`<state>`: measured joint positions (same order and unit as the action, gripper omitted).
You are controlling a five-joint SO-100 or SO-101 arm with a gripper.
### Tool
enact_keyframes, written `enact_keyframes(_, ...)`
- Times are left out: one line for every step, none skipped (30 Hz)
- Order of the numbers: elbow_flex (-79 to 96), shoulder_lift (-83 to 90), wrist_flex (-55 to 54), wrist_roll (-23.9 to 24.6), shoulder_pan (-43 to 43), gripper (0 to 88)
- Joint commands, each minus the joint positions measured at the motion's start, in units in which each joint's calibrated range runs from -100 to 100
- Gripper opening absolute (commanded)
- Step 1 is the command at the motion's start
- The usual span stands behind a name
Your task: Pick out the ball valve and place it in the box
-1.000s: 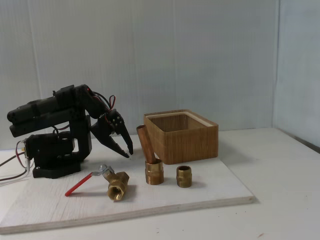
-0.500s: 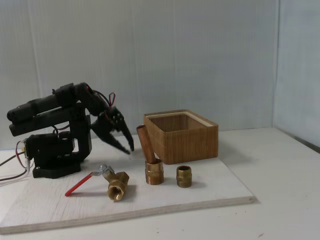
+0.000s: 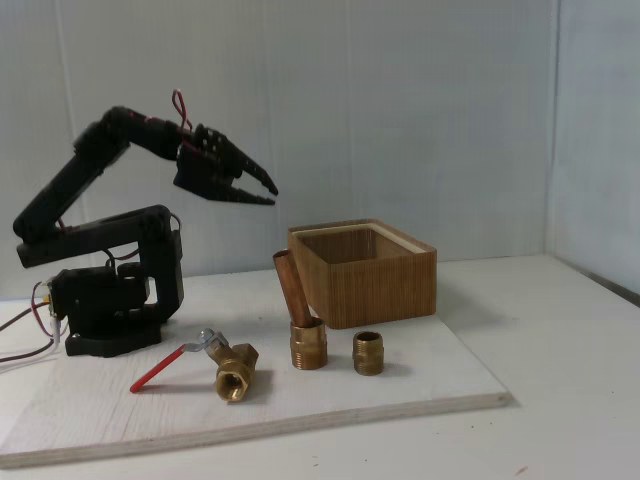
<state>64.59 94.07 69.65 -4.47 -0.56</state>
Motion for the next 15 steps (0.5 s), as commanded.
enact_keyframes(-10.1, -8.7, -0.3, 0.3, 2.0, 2.1)
enact_keyframes(-13.0, -12.1, -0.3, 0.3, 3.4, 2.1)
enact_keyframes(-15.9, -15.8, 0.6, 0.3, 4.7, 2.1)
enact_keyframes(-19.3, -19.5, 2.5, 0.3, 5.8, 2.1)
enact_keyframes(-22.9, -23.4, 5.2, 0.3, 6.8, 2.1)
enact_keyframes(-26.9, -27.1, 8.1, 0.3, 7.9, 2.1)
enact_keyframes(-31.0, -30.6, 11.2, 0.3, 9.2, 2.1)
enact_keyframes(-35.4, -33.9, 14.9, 0.3, 10.7, 2.1)
enact_keyframes(-39.9, -37.1, 18.3, 0.1, 12.1, 2.0)
enact_keyframes(-43.8, -40.4, 21.4, 0.1, 13.2, 2.0)
enact_keyframes(-47.7, -43.4, 24.5, 0.0, 14.1, 2.0)
enact_keyframes(-51.2, -46.2, 27.3, -0.1, 15.0, 2.0)
enact_keyframes(-54.4, -49.1, 29.4, -0.1, 15.7, 2.0)
enact_keyframes(-56.7, -51.0, 29.8, -0.1, 16.3, 2.0)
enact_keyframes(-58.3, -52.8, 29.6, -0.1, 17.2, 2.0)
